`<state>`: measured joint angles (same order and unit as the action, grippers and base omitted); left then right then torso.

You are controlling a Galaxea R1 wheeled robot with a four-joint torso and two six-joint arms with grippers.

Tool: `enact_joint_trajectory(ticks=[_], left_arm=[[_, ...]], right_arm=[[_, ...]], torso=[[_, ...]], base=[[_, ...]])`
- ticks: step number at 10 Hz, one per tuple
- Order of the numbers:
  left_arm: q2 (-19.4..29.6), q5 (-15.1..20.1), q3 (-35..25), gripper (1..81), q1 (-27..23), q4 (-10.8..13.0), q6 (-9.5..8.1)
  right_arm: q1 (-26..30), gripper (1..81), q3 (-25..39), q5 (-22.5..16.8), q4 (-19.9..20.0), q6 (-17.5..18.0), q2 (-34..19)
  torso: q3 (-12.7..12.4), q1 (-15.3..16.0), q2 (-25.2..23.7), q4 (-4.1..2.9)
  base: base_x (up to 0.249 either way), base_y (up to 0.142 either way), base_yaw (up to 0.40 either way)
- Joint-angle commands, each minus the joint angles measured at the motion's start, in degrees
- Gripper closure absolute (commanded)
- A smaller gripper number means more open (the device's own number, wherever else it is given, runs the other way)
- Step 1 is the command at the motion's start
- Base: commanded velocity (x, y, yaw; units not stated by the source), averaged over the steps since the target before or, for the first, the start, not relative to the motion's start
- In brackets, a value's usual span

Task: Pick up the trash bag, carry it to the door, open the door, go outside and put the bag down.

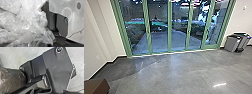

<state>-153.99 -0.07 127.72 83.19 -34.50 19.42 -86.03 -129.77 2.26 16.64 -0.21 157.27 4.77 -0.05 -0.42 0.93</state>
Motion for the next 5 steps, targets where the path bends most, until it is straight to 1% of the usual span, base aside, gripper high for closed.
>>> enact_joint_trajectory(ticks=[1,3,5], left_arm=[[0.96,4.29,-0.54,81.1,-2.63,0.4,0.18],[0.96,4.29,-0.54,81.1,-2.63,0.31,0.18],[1.05,4.29,-0.45,81.1,-2.63,0.31,0.18]], right_arm=[[2.3,1.0,0.58,-3.84,-0.73,-0.32,-1.23],[2.48,1.0,0.58,-3.84,-0.73,-0.32,-1.23],[2.48,1.0,0.58,-3.84,-0.73,-0.32,-1.23]], torso=[[0.0,0.05,0.0,0.0],[0.0,0.05,0.0,0.0],[0.0,0.05,0.0,0.0]], base=[[0.0,0.0,-0.322],[0.0,0.0,-0.323],[0.0,0.0,-0.281]])
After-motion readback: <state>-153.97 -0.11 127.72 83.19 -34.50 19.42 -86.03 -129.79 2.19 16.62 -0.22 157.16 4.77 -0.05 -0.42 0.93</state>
